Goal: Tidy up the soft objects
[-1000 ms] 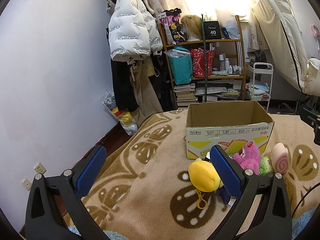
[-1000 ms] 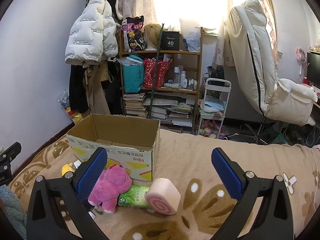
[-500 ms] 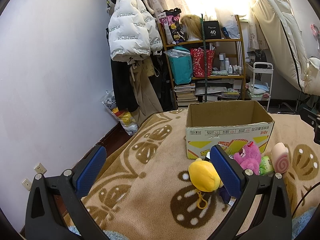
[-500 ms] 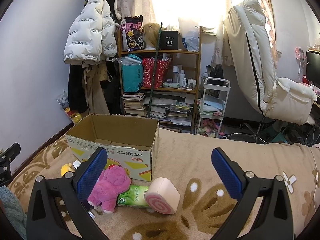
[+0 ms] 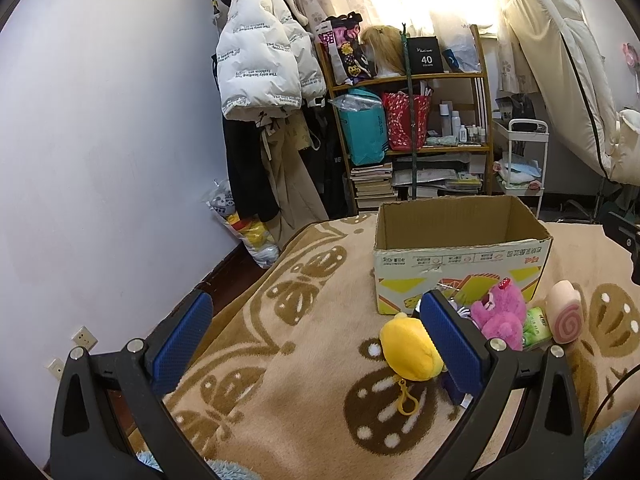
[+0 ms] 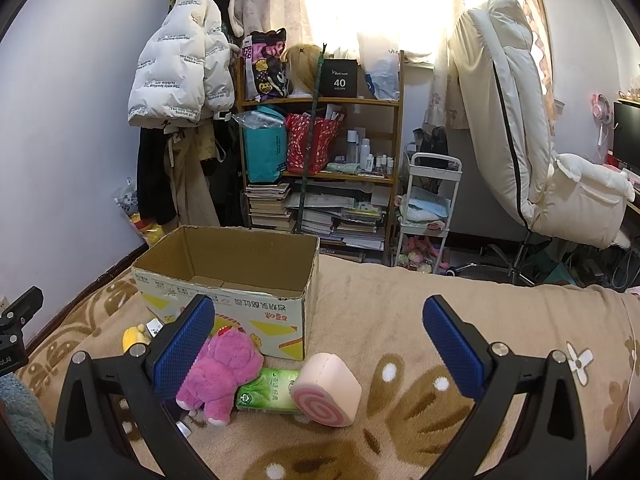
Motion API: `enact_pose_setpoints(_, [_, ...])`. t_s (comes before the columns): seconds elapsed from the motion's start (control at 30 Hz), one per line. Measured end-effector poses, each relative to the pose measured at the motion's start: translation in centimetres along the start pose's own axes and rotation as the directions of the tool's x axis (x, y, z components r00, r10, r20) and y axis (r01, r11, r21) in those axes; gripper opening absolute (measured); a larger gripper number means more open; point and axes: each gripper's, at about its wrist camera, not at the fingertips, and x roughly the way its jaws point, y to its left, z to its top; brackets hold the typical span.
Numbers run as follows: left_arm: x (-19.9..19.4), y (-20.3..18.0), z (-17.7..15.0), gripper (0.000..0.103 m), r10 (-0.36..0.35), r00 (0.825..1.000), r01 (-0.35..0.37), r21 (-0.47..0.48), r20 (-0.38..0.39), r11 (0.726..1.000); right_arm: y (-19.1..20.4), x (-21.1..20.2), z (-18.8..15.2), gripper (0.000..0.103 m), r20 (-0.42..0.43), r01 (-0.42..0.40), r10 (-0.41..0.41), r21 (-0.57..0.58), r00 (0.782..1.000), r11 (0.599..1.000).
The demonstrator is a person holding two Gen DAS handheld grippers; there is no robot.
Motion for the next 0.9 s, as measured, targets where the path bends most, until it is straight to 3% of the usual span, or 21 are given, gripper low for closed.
enact_pose_setpoints(0.47, [0.3,0.0,0.1,0.102,-0.012,1.000,0.012,0.016,-0.016,1.000,0.1,-0.2,1.5,0.103,0.030,0.028,-0.027,-0.029,0.999,0.999])
enact_pose_setpoints(0.9, [1.8,-1.1,1.9,0.102,-0.026,0.999,0.030,0.088,-0.048,0.996,-2.6,2.4,2.9,0.103,-0.030,0.027,-0.025,0.077,0.999,0.997])
